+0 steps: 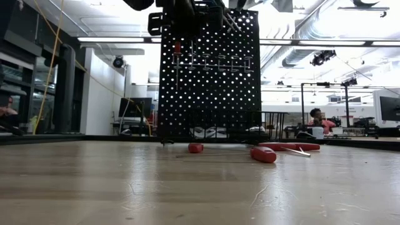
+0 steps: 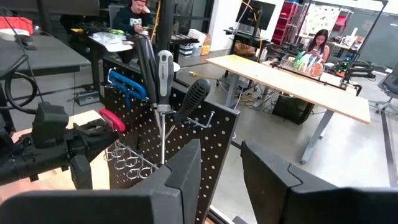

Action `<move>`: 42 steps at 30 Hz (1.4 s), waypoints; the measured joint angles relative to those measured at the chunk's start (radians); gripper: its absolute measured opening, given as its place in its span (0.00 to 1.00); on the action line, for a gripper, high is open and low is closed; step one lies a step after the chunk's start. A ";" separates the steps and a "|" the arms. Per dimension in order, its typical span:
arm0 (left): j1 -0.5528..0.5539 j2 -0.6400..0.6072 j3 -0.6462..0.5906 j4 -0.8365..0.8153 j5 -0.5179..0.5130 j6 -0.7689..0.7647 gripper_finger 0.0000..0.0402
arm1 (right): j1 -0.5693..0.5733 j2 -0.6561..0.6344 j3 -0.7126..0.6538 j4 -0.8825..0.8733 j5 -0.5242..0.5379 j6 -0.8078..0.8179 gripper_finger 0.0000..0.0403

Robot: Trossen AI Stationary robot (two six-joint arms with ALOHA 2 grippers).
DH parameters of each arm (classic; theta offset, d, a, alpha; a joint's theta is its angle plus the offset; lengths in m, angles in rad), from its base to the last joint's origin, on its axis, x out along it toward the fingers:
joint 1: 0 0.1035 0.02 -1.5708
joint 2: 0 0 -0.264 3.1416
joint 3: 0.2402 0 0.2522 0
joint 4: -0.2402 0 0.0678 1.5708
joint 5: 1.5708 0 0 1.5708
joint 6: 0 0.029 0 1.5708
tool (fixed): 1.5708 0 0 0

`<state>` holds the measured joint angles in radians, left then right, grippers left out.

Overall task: Hang tools onto peg board
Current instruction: Hang the red allen wrench on the pegboard

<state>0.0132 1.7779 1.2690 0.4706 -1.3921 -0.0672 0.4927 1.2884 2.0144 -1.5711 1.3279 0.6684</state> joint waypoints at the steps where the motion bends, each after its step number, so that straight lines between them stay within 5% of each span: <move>1: 0.001 0.000 0.000 -0.001 0.000 -0.013 0.00 | 0.000 0.000 0.000 0.000 0.000 0.000 0.27; 7: 0.002 0.000 0.000 -0.004 0.002 -0.005 0.03 | 0.000 0.000 0.000 0.000 -0.001 0.000 0.27; 24: 0.007 0.000 0.000 -0.006 0.052 -0.010 0.34 | 0.000 0.000 0.000 0.000 -0.004 -0.022 0.27; 29: -0.005 0.000 0.000 -0.006 0.104 -0.008 0.37 | 0.000 0.000 0.000 0.000 -0.004 -0.022 0.27; 42: 0.015 0.000 0.000 -0.074 0.029 0.112 0.37 | 0.000 -0.001 0.000 0.000 -0.004 -0.041 0.27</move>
<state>0.0282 1.7775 1.2690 0.3964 -1.3630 0.0453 0.4923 1.2873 2.0144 -1.5711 1.3243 0.6278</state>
